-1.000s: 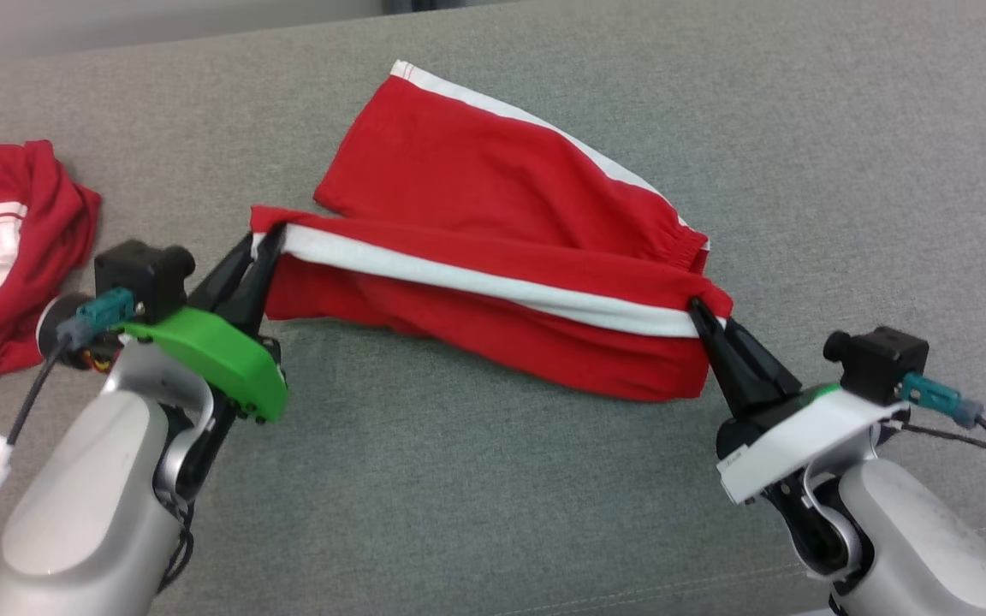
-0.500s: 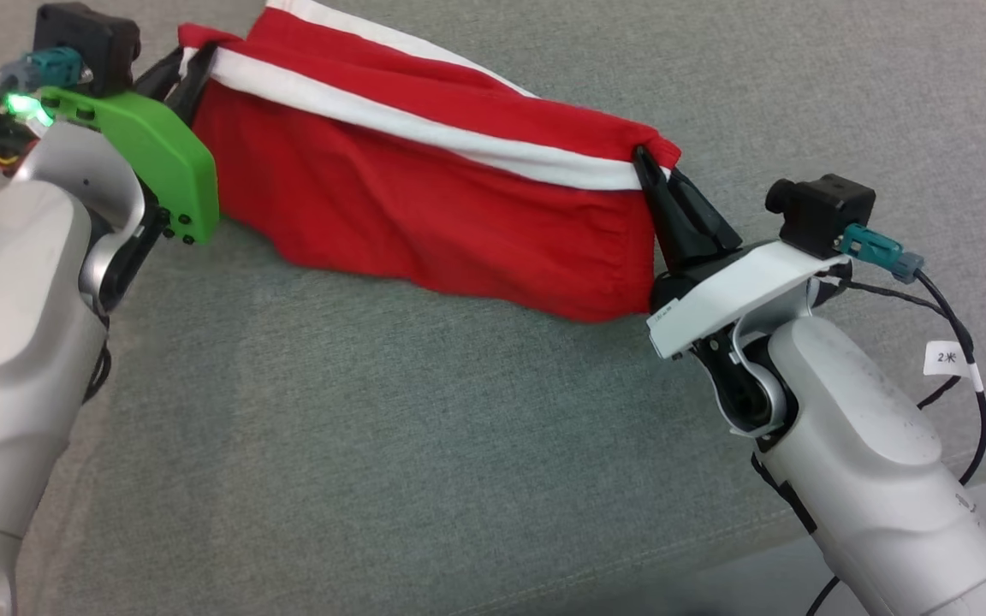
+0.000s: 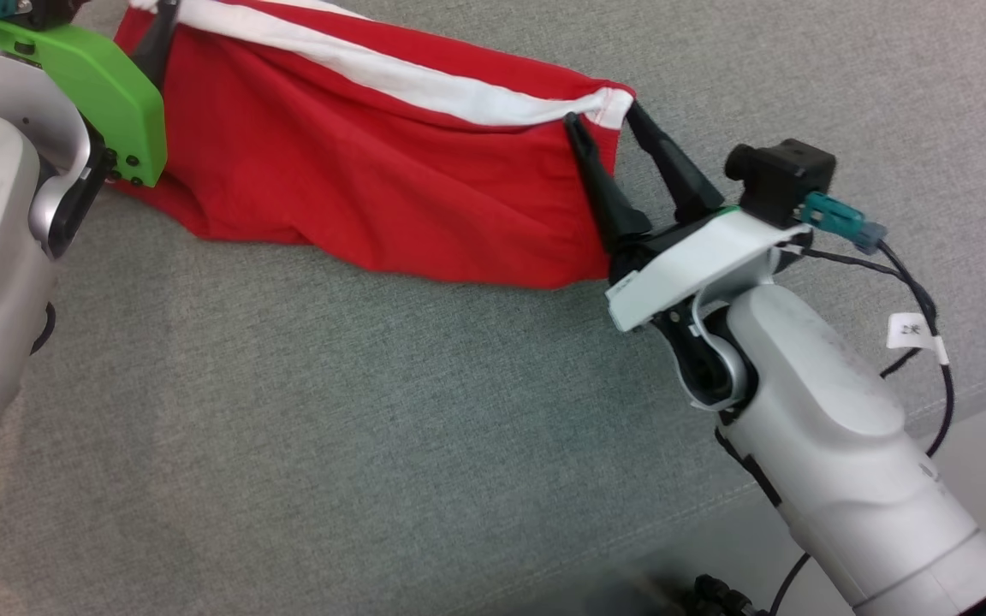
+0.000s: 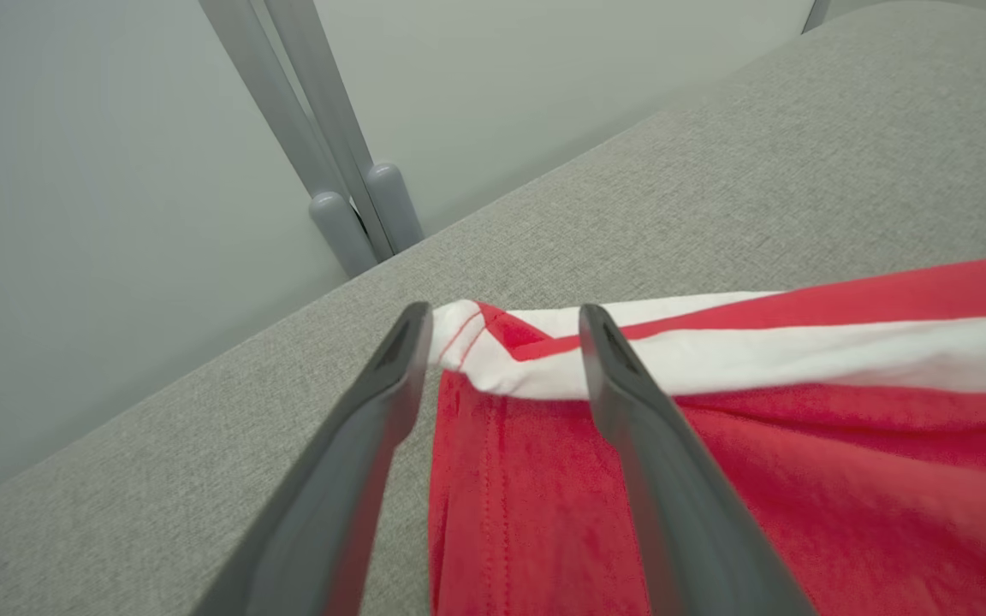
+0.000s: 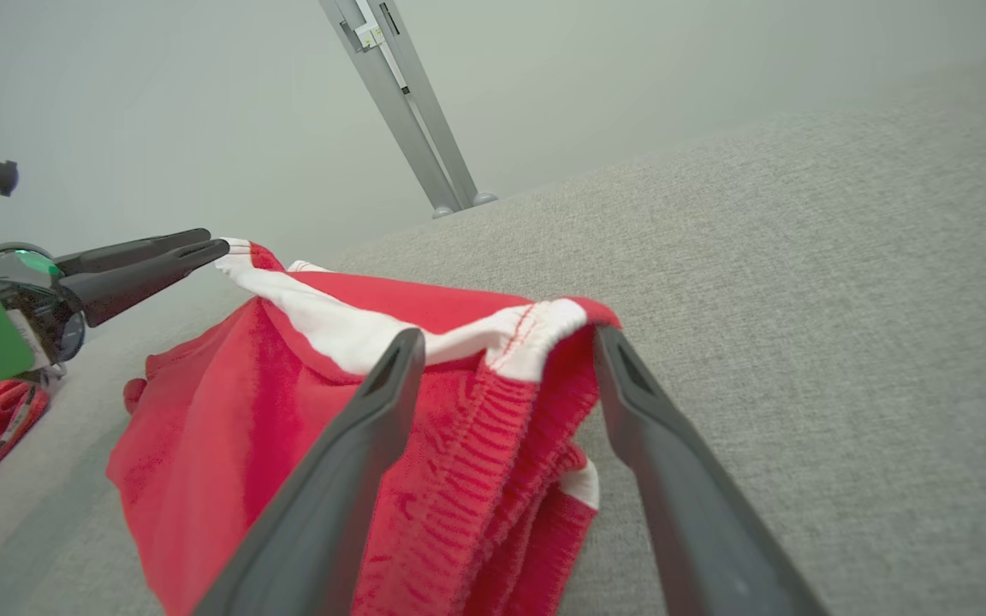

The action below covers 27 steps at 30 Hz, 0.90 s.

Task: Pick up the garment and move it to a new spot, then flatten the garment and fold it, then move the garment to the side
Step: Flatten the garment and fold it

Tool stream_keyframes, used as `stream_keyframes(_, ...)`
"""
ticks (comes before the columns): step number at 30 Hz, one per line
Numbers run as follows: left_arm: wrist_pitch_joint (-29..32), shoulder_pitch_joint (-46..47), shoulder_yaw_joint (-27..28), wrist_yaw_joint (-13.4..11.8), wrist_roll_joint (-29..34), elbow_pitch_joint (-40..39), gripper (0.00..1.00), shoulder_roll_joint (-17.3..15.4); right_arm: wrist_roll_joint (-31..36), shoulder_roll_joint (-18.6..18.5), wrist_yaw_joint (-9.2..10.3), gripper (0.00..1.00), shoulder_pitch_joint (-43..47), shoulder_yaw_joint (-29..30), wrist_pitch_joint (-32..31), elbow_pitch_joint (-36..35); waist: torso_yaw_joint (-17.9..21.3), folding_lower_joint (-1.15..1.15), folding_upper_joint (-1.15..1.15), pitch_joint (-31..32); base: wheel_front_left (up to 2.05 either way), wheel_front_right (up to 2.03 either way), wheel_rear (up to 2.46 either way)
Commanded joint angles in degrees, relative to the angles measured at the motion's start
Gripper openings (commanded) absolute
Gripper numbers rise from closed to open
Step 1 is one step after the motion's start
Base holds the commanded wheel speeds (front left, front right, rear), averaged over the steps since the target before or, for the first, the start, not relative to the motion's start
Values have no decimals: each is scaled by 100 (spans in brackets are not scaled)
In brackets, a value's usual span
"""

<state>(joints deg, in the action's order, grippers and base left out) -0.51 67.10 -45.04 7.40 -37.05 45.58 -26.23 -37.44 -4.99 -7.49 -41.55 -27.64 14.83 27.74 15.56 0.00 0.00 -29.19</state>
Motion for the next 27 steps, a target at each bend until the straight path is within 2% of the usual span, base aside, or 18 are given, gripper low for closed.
stream_keyframes(1, -101, 114, -51, 14, -110, 54, 100, -25, 68, -70, -1, 100, 177, 123, 38, -151, -71, 0, 0, 112, 0, 0, 0)
stream_keyframes(8, -506, 159, -270, 14, -490, 40, 100, -171, 684, -246, -1, 100, 1250, 845, 38, -1282, -296, 0, 0, 440, 0, 0, 0)
stream_keyframes(14, -693, -69, -472, 14, -797, -90, 100, -400, 961, -54, -2, 100, 2242, 1494, 38, -2189, -383, 0, 0, 634, 0, 0, 0)
stream_keyframes(18, -602, -206, -687, 14, -931, -142, 100, -505, 1227, 50, -1, 100, 2720, 1624, 39, -2602, -387, 0, 0, 676, 0, 0, 0)
stream_keyframes(21, -275, -344, -912, 15, -1127, -158, 100, -549, 1355, 122, -1, 100, 2919, 1633, 39, -2801, -341, 0, 0, 665, 0, 0, 0)
stream_keyframes(27, 105, -408, -1209, 15, -1442, -155, 100, -683, 1447, 181, -1, 100, 2901, 1557, 39, -2850, -201, 0, 0, 590, 0, 0, 0)
